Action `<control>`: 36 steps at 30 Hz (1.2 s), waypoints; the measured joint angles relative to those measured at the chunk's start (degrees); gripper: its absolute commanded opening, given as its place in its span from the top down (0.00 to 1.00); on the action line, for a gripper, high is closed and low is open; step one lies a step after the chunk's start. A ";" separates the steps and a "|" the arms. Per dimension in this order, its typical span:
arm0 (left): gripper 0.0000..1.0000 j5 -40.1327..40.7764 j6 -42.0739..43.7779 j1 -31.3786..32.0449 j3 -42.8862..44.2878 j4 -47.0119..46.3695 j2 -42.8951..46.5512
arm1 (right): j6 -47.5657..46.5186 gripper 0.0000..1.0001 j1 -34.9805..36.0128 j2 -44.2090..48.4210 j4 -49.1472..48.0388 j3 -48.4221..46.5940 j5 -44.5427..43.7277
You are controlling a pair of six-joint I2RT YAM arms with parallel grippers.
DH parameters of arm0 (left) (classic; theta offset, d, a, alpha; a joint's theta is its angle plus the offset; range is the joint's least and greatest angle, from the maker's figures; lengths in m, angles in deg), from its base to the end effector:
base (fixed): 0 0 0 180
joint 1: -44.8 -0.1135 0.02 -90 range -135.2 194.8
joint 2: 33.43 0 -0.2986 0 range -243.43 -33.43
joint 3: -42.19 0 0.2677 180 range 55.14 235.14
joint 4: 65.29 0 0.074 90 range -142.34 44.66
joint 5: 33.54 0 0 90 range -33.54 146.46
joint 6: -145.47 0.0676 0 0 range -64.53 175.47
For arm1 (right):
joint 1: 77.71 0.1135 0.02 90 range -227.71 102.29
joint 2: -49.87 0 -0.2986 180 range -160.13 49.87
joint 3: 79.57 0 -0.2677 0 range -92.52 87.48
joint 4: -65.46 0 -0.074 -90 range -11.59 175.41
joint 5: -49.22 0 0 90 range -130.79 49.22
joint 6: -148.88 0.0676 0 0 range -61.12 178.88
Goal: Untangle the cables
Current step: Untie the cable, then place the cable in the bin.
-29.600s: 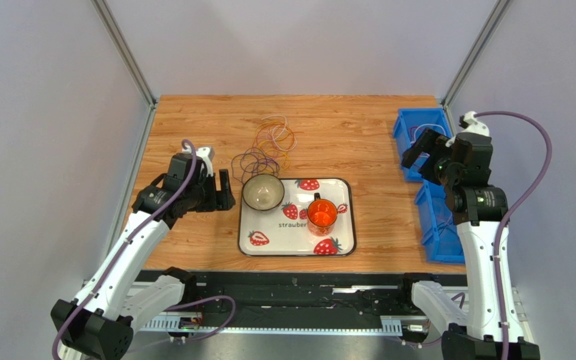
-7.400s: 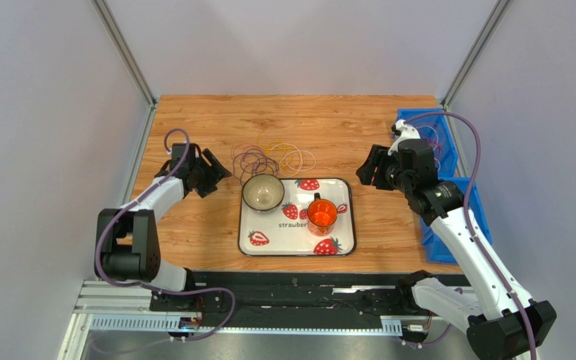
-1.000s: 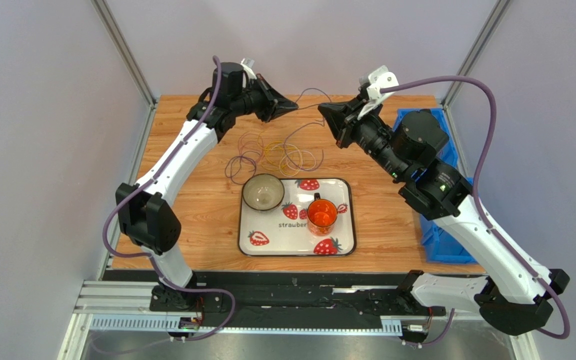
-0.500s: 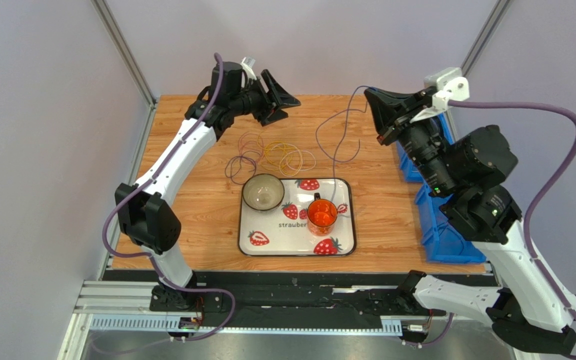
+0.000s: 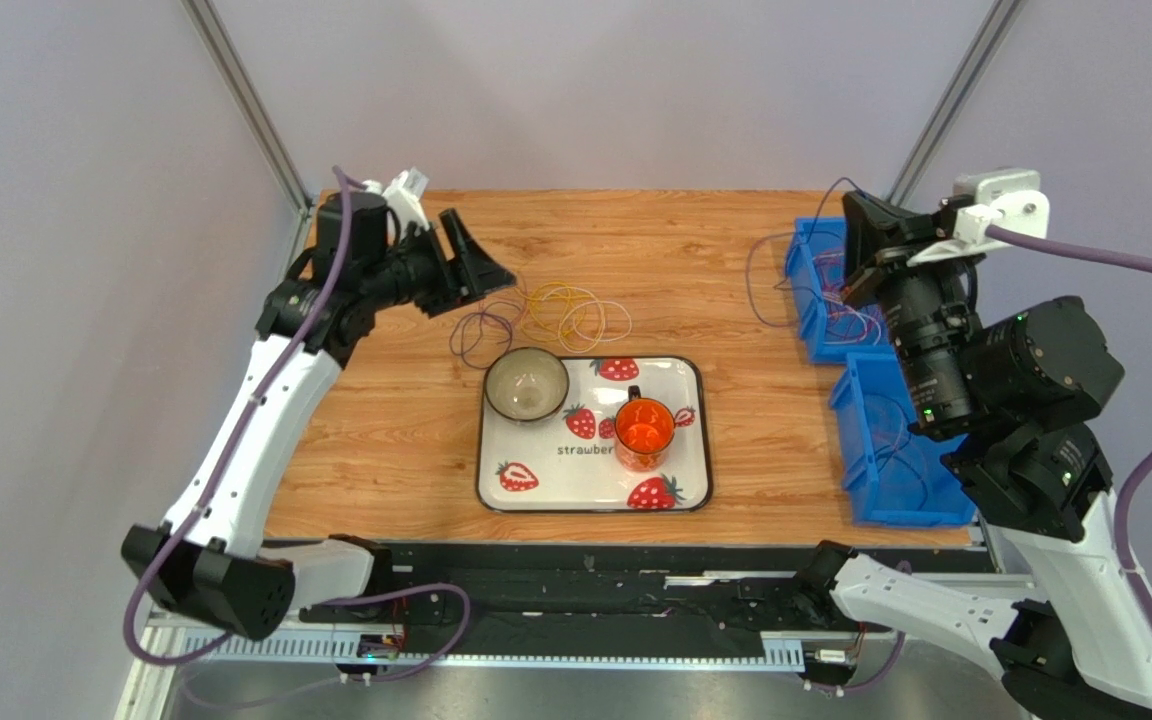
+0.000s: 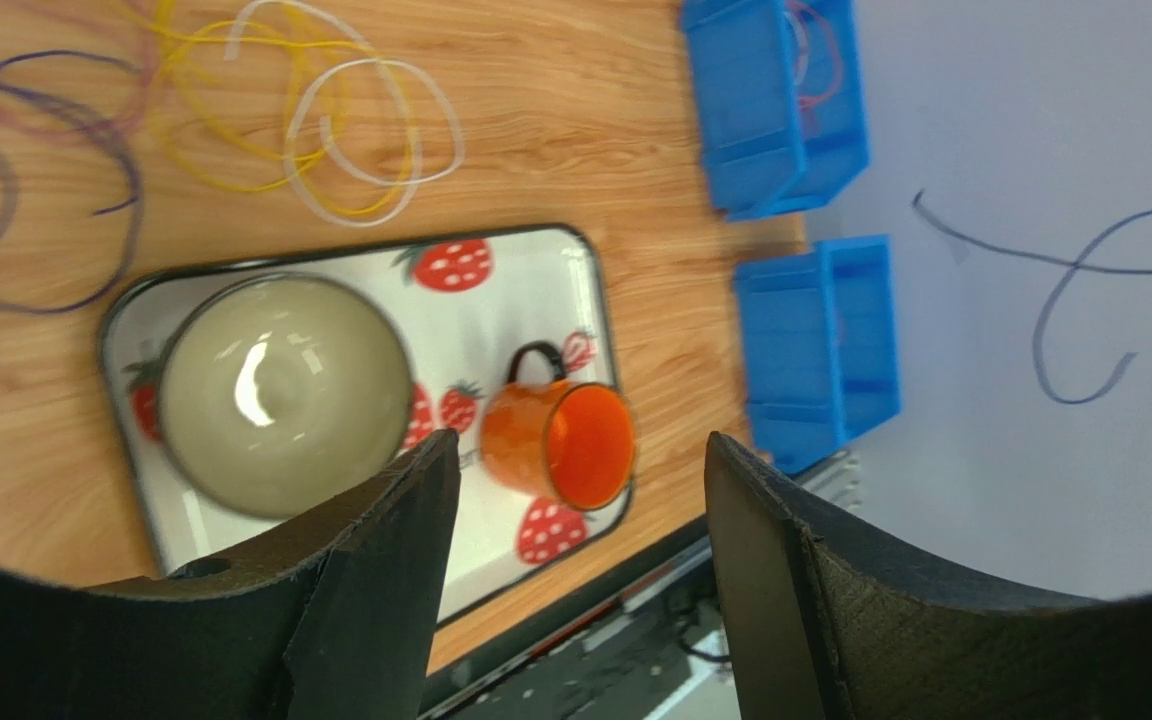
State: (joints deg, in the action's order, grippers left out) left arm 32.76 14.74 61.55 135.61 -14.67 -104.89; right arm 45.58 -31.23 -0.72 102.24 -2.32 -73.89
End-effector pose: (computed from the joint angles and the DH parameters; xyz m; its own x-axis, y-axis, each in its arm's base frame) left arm 0.2723 -0.1103 0.4315 -0.7406 -0.4010 -0.5392 0.1562 0.6776 -0.7186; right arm 0.1098 0.0620 0.5903 0.2340 -0.0334 -0.9717 -0.1961 0.9772 -0.0808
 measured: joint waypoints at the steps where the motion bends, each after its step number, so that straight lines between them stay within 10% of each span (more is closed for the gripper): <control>1: 0.31 0.72 1.46 -0.52 -1.09 1.44 1.90 | -0.44 1.00 0.00 0.50 0.15 0.24 -1.75; 21: 0.31 16.52 18.82 -1.11 -19.82 15.26 23.43 | -4.11 1.00 -7.52 -10.75 7.65 -8.13 -23.58; 31: 0.31 18.62 20.31 -1.11 -23.32 14.60 26.58 | 17.29 1.00 -45.79 -29.77 35.41 -37.03 8.92; 36: 0.31 19.54 20.31 -1.11 -24.61 13.38 28.94 | 23.32 1.00 -52.37 -30.05 41.64 -37.59 18.40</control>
State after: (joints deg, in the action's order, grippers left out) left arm 52.30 35.04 60.44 111.00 -1.29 -75.95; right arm 68.90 -83.60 -30.77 143.88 -39.91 -55.48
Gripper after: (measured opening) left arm 0.691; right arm 0.011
